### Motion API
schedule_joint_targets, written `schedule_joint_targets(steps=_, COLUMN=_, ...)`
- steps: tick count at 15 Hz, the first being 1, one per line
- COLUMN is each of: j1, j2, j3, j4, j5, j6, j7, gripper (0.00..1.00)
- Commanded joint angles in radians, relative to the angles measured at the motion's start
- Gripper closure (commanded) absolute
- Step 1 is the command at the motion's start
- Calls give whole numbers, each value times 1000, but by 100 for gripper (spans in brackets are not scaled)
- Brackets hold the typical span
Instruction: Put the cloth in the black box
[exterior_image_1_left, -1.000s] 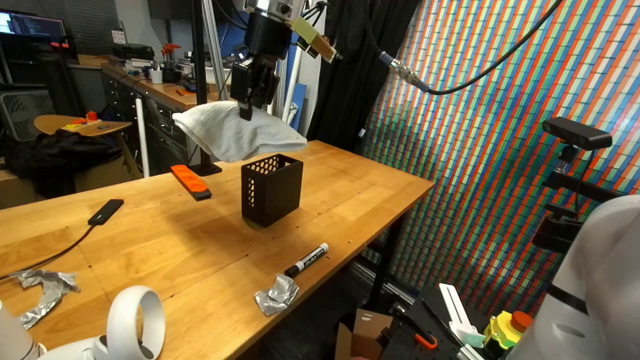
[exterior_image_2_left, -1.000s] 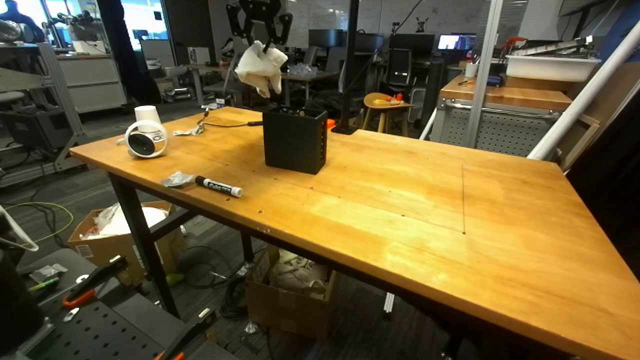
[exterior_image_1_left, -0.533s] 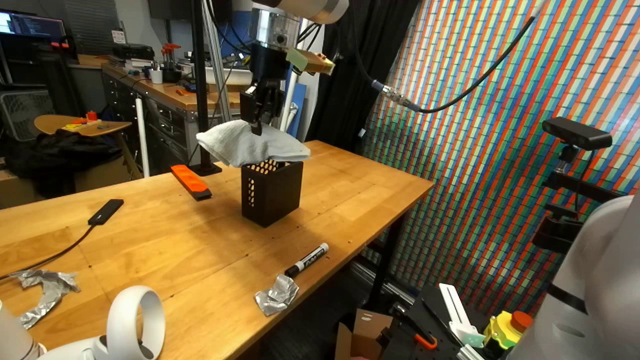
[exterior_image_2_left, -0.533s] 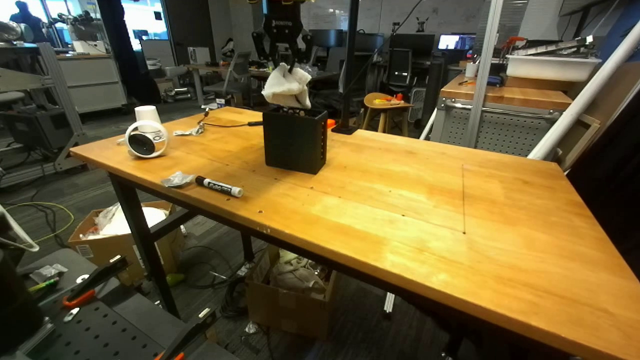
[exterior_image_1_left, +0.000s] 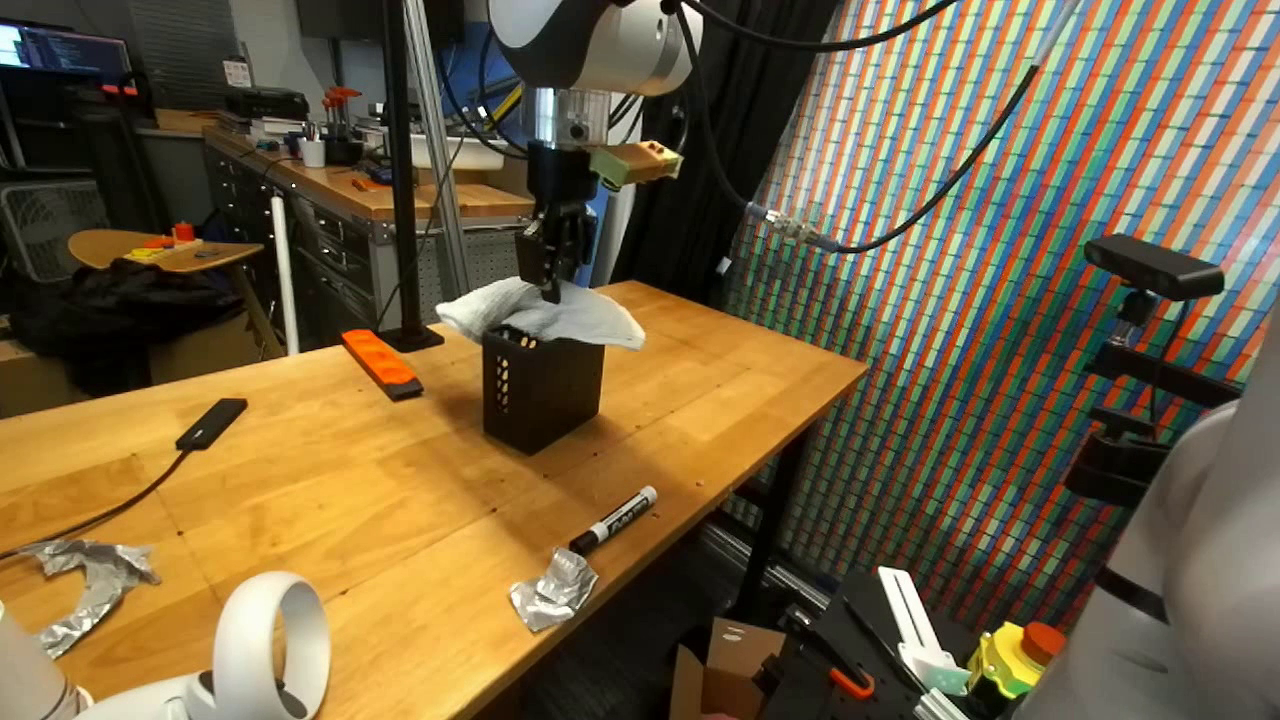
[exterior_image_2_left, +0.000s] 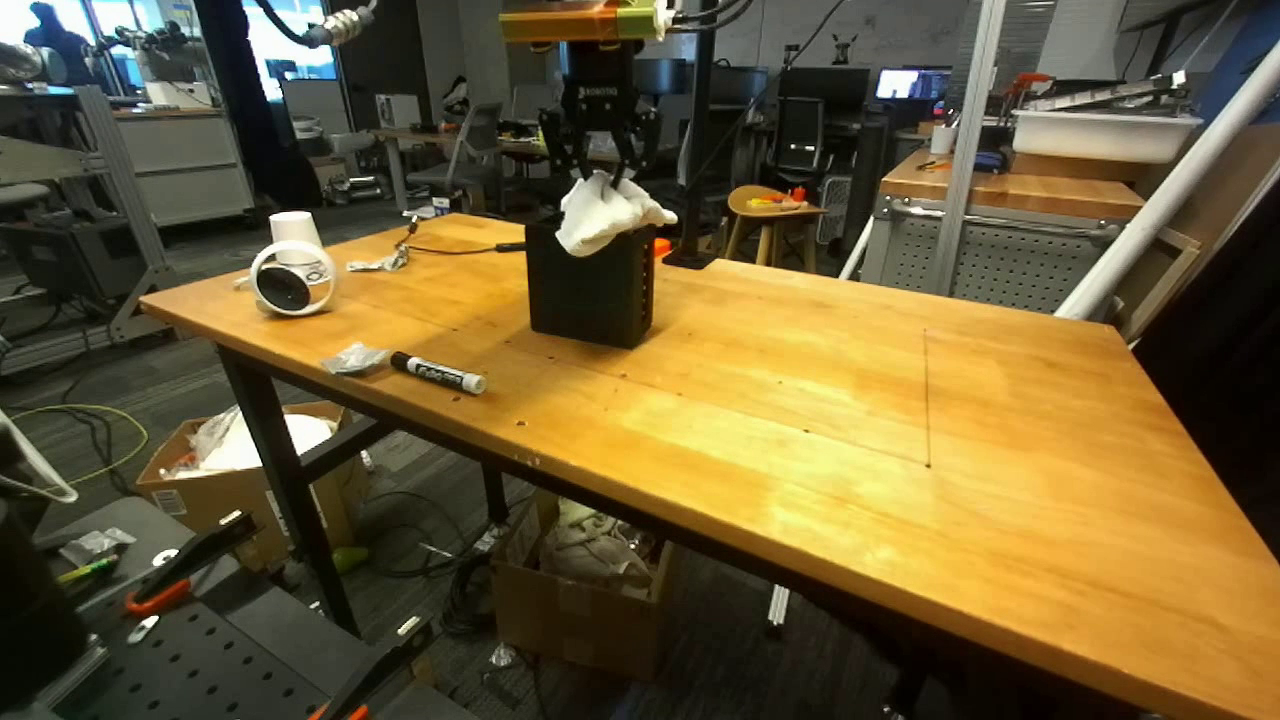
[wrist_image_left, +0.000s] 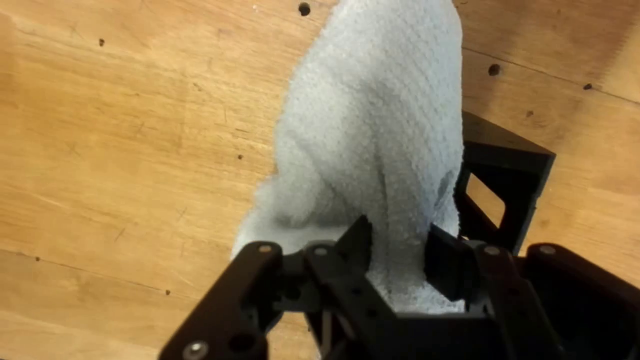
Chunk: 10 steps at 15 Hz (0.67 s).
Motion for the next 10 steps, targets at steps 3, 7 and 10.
schedule_joint_targets(steps=3, j1=0, j2=52, j3=8, j4=14, j5=-6, j6=-24, j7=6, gripper=86)
schedule_joint_targets(steps=7, j1=-2, j2=87, j3=19, j4=-4, j5=16, j6=-4, j7=-10, gripper=86)
schedule_joint_targets(steps=10, j1=-11, j2=100, j3=19, j4=-24, j5=40, j6=-2, j7=-18, gripper=86)
